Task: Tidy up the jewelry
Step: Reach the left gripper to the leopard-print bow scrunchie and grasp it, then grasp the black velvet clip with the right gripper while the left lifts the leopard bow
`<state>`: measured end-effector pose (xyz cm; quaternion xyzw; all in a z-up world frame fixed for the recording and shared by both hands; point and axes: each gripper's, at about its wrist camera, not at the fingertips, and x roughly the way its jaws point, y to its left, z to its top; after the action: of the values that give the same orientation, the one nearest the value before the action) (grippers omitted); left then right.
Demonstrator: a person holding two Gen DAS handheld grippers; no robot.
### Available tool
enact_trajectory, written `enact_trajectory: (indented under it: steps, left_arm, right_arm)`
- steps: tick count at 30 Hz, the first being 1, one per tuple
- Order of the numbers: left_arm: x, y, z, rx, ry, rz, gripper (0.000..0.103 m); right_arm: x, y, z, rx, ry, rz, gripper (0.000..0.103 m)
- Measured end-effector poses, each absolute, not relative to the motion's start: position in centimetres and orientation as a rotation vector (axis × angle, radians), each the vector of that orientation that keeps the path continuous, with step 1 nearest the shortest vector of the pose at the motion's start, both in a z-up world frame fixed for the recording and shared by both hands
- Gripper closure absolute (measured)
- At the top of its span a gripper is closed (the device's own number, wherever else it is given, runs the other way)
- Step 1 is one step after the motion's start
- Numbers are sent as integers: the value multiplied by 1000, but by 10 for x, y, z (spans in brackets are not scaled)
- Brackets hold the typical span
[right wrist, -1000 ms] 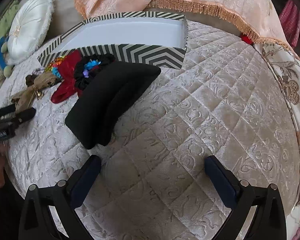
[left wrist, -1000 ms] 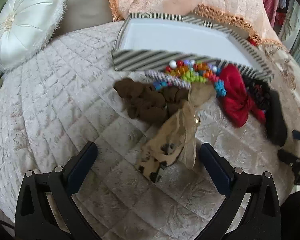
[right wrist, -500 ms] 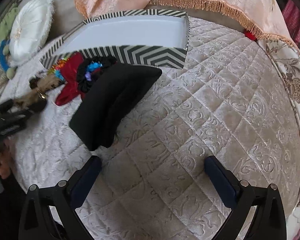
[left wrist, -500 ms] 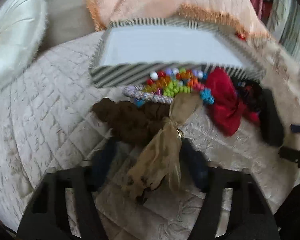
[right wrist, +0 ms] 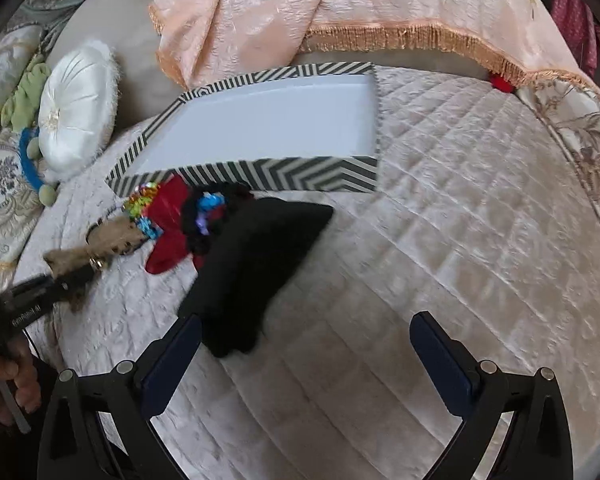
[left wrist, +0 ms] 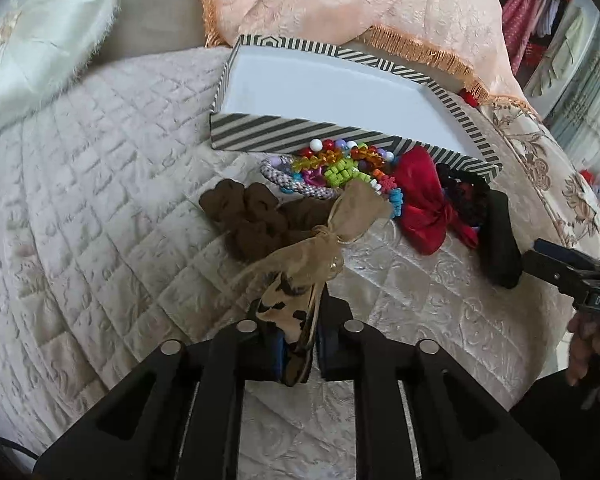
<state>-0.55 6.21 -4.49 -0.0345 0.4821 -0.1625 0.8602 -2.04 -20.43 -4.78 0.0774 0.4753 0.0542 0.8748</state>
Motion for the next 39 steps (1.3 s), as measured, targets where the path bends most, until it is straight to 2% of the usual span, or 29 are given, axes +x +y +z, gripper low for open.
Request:
enact_trajectory:
  steps: [1, 3, 5, 10, 11, 12, 13, 14, 16, 18, 31, 39]
  left_arm:
    - [-6, 59, -45, -64, 1010, -347, 79]
    - [-7, 52, -45, -45, 995, -355, 60]
    - [-5, 49, -46, -23, 986, -345, 55]
    - [11, 45, -57, -5, 980, -289, 54]
    - [12, 43, -56, 7, 966, -280, 59]
    - [11, 42, -56, 27, 957, -273, 80]
    - [10, 40, -56, 46, 960, -273, 88]
    - [9, 39, -56, 55, 963, -279, 89]
    - [5, 38, -53, 60, 959, -298, 89]
    - [-2, 39, -45, 68, 945, -315, 89]
    - [-31, 84, 11, -118, 767, -321, 90]
    - [-26, 82, 5, -100, 778, -294, 90]
  right_arm:
    - [-17, -202, -49, 188, 988, 133, 0]
    - [-9, -199, -50, 233, 965, 162, 0]
    - [1, -194, -52, 246, 953, 159, 0]
    - [21, -180, -66, 214, 1011, 127, 1]
    - [20, -177, -65, 189, 1004, 116, 3]
    - [18, -172, -64, 154, 1004, 108, 16]
    - [16, -171, -63, 131, 1006, 101, 30]
    - [13, -172, -61, 123, 1004, 102, 35]
    - [6, -179, -58, 163, 993, 148, 61]
    - [2, -188, -56, 188, 987, 152, 70]
    - [-39, -205, -11, 232, 825, 250, 74]
    - [-34, -200, -21, 184, 887, 195, 74]
